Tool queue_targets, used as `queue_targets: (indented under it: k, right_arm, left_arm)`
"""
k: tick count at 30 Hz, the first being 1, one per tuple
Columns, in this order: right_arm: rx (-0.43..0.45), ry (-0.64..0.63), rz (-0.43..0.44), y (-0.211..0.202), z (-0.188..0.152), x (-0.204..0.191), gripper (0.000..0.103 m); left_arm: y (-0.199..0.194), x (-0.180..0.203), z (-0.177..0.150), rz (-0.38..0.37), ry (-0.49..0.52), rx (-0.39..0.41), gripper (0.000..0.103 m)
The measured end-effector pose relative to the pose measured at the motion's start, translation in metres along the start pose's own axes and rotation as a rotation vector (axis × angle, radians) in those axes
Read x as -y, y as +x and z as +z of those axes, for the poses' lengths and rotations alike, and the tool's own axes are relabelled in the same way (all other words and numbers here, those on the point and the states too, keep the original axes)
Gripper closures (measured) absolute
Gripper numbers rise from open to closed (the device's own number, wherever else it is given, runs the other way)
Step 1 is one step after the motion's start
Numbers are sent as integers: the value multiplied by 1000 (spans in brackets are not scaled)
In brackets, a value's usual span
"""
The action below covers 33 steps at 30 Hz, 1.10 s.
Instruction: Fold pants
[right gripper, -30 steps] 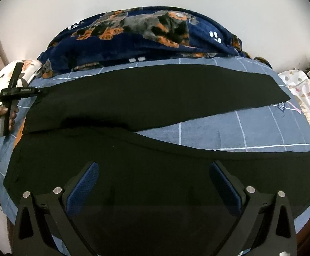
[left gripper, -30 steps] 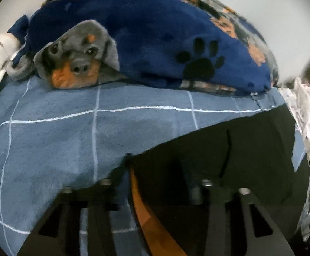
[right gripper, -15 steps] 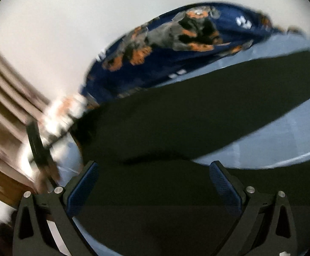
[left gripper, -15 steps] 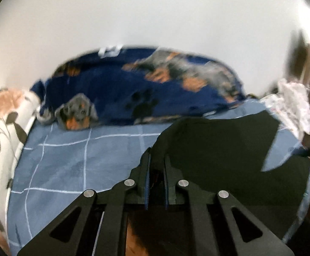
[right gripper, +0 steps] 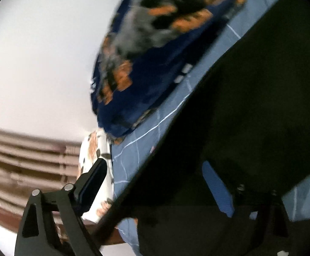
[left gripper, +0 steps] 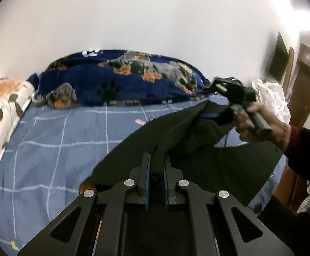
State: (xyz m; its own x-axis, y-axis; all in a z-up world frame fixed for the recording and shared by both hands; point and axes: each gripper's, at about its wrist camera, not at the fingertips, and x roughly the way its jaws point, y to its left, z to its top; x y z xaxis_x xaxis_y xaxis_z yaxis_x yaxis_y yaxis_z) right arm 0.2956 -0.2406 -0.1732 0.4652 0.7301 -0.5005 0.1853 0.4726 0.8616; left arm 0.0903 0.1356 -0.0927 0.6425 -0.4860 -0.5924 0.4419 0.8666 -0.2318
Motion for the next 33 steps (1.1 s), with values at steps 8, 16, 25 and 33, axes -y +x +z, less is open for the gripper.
queue_targets:
  k: [8, 16, 25, 33]
  right_arm:
    - [15, 15, -92, -3, -17, 13, 96]
    - [2, -62, -122, -56, -114, 30, 97]
    - [-40, -1, -152, -64, -187, 72, 97]
    - [-75, 56, -179, -58, -215, 100, 97]
  left_arm:
    - [2, -15, -17, 41, -48, -95, 92]
    - [-2, -21, -48, 67, -24, -210, 92]
    - [-1, -23, -95, 115, -34, -297, 90]
    - [-8, -20, -110, 188, 25, -307, 83]
